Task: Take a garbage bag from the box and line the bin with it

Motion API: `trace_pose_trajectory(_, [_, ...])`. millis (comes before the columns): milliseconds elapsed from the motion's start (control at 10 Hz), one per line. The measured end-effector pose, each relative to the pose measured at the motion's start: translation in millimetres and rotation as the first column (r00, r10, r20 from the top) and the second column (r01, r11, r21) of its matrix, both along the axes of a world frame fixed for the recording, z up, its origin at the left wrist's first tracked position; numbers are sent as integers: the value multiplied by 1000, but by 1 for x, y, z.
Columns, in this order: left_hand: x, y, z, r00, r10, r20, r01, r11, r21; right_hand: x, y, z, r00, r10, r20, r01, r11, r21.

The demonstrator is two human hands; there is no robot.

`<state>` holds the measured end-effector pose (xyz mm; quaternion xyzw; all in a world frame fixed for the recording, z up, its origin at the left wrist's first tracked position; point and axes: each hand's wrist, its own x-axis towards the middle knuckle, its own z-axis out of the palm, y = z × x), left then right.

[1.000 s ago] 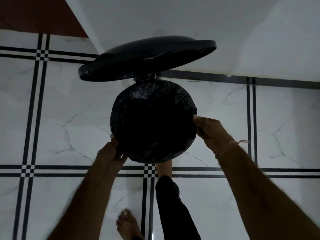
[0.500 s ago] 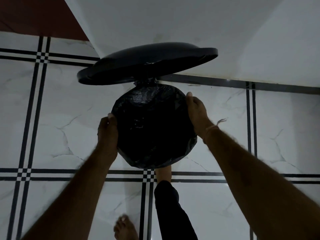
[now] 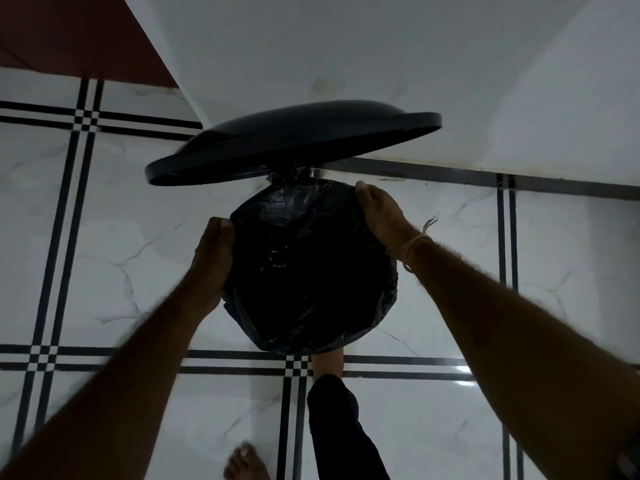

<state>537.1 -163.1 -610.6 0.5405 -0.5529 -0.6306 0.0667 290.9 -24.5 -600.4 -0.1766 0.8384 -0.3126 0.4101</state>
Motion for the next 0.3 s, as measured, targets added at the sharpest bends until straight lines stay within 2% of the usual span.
trace_pose_trajectory(100, [1, -1, -4, 999, 25, 23, -25, 1000, 10, -1, 7, 0, 999, -46, 6, 46, 998, -31])
trace_pose_trajectory(200, [20, 10, 1, 954, 298, 26, -298, 953, 51, 12, 31, 12, 964, -237, -125, 233, 971, -46])
trace_pose_trajectory(300, [43, 52, 6, 861, 487, 144, -499, 865, 59, 40, 76, 11, 793, -565, -227, 572, 820, -41])
